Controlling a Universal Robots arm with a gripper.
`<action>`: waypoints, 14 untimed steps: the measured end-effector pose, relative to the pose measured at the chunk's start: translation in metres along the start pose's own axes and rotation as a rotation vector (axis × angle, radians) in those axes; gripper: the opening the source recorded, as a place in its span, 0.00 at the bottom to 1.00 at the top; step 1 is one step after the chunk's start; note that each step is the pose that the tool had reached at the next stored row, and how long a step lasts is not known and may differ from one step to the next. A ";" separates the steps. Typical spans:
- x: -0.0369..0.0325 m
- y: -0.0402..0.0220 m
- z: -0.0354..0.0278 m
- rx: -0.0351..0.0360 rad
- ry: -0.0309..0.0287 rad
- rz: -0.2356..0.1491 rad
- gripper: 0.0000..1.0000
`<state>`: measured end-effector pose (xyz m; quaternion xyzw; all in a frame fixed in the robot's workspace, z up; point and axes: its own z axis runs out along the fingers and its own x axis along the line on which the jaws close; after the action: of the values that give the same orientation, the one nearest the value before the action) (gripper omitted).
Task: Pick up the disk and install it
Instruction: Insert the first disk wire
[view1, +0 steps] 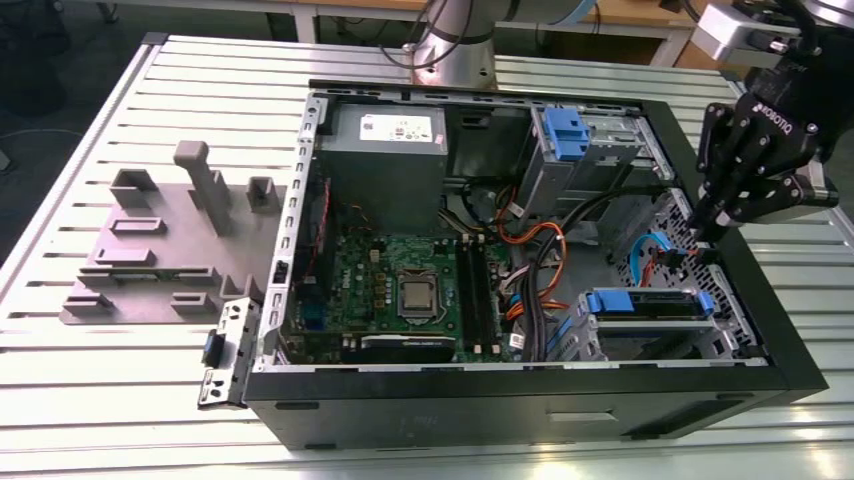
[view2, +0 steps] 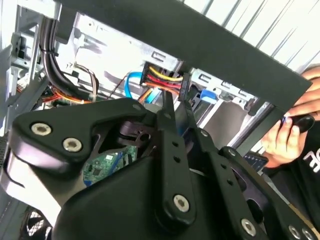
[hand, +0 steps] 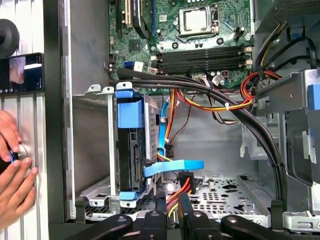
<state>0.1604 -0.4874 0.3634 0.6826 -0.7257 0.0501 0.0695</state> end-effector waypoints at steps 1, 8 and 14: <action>0.0000 -0.0004 -0.0001 0.0014 0.0004 -0.009 0.24; 0.0009 -0.0007 0.0002 0.0138 0.0020 -0.080 0.24; 0.0032 -0.0006 0.0007 0.0155 0.0021 -0.090 0.24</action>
<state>0.1607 -0.4907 0.3633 0.7151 -0.6938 0.0533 0.0672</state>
